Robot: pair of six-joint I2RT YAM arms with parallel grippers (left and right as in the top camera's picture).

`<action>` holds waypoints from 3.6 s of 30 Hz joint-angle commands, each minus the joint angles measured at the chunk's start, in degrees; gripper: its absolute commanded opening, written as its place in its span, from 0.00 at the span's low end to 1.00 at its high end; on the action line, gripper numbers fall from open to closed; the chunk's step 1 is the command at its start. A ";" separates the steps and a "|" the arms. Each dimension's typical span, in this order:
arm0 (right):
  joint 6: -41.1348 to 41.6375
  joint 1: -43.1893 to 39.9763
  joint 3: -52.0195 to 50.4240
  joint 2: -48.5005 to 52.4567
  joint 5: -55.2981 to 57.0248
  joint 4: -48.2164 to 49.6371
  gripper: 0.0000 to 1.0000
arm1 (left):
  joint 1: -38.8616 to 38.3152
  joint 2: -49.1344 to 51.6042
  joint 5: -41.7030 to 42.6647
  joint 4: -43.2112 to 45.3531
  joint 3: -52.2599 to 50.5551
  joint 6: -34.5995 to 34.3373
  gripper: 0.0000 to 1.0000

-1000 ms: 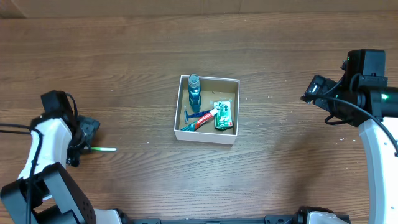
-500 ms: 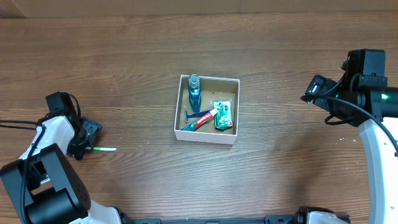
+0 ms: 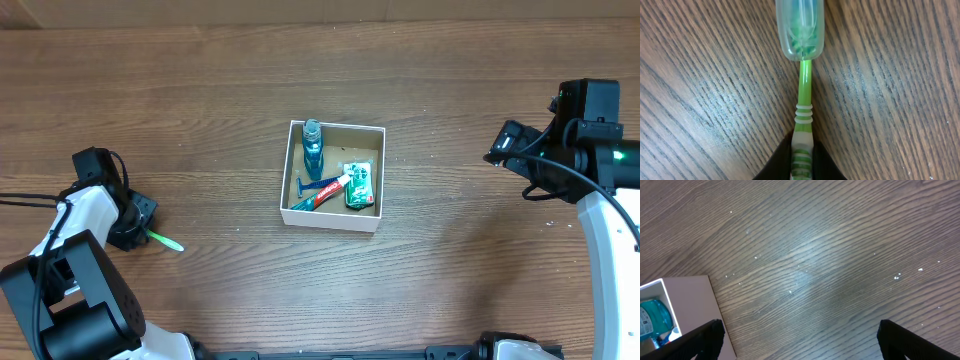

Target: Pack container

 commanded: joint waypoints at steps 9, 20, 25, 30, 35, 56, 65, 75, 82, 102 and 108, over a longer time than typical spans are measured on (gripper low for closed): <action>-0.35 -0.15 -0.20 -0.37 -0.31 0.39 1.00 | -8.68 -4.85 5.81 -10.43 16.06 9.40 0.04; -0.35 -0.15 -0.20 -0.37 -0.31 0.68 1.00 | -46.53 -12.22 5.31 -9.88 31.98 47.23 0.06; -0.35 -0.15 -0.20 -0.37 -0.31 0.79 1.00 | -57.44 -9.09 4.70 -9.75 31.98 59.08 0.13; -0.35 -0.15 -0.20 -0.37 -0.31 0.76 1.00 | -58.84 -3.08 5.38 -9.53 31.98 60.85 0.15; -0.35 -0.15 -0.20 -0.37 -0.31 0.74 1.00 | -58.86 2.69 5.79 -9.68 31.98 60.67 0.15; -0.35 -0.15 -0.20 -0.37 -0.28 0.63 1.00 | -58.97 3.06 7.87 -13.81 36.79 57.61 0.51; -4.81 0.48 -0.17 -0.37 -2.95 2.62 1.00 | -55.84 -13.57 -9.99 -16.06 38.84 46.38 0.62; -8.33 13.79 -0.13 3.85 1.86 15.13 1.00 | -30.99 -15.17 -5.84 -20.39 38.34 26.27 1.00; -7.96 14.01 -0.13 11.08 0.33 22.91 1.00 | -24.94 -12.33 -5.18 -21.62 38.29 26.32 1.00; -2.89 14.38 -14.08 -13.77 3.43 25.16 1.00 | -25.00 -43.85 -2.16 -15.82 12.61 27.93 1.00; -2.89 14.38 -28.92 -30.01 3.48 26.12 1.00 | -25.00 -66.18 -5.53 -15.06 -2.64 20.83 1.00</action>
